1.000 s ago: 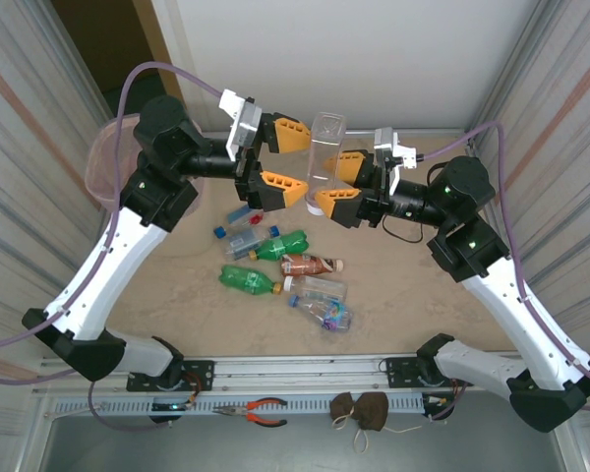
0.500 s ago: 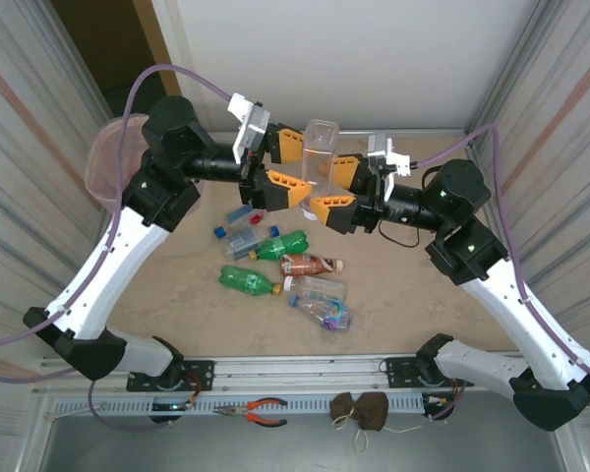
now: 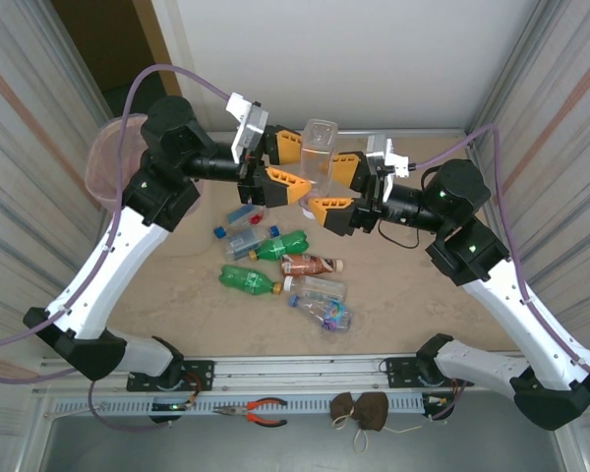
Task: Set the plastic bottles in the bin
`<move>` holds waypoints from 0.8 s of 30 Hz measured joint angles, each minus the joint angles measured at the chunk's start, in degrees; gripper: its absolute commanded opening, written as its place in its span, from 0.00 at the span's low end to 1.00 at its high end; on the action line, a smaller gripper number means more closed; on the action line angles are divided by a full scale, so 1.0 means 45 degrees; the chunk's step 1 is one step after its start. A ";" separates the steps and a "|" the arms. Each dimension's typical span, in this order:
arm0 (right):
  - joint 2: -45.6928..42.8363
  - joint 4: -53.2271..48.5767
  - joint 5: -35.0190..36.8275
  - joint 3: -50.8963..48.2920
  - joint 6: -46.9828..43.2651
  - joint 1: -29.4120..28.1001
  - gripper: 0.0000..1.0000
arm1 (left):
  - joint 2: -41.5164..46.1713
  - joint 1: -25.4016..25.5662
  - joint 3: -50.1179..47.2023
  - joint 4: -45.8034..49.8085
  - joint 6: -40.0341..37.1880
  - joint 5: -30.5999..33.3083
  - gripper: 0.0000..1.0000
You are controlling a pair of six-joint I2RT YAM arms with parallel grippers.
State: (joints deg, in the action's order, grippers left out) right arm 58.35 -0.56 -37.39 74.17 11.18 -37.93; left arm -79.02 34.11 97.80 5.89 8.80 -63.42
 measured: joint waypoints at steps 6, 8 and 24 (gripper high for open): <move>-0.0447 -0.0704 0.0777 0.0000 -0.0335 -0.0015 0.84 | 0.0427 -0.1554 -0.0583 0.0068 0.0199 0.0675 0.55; -0.0797 -0.0860 0.1039 0.0000 -0.0423 -0.0015 0.84 | 0.0597 -0.2229 -0.0685 0.0272 0.0311 0.1190 0.54; -0.1214 -0.1341 0.1758 -0.0005 -0.0641 0.0015 0.84 | 0.1661 -0.8398 -0.1773 0.3254 0.3279 0.7548 0.49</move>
State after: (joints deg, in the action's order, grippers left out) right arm 52.88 -6.59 -29.47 74.15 8.29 -37.87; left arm -71.55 -3.68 89.82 20.53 23.55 -29.45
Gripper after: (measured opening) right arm 0.839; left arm 0.602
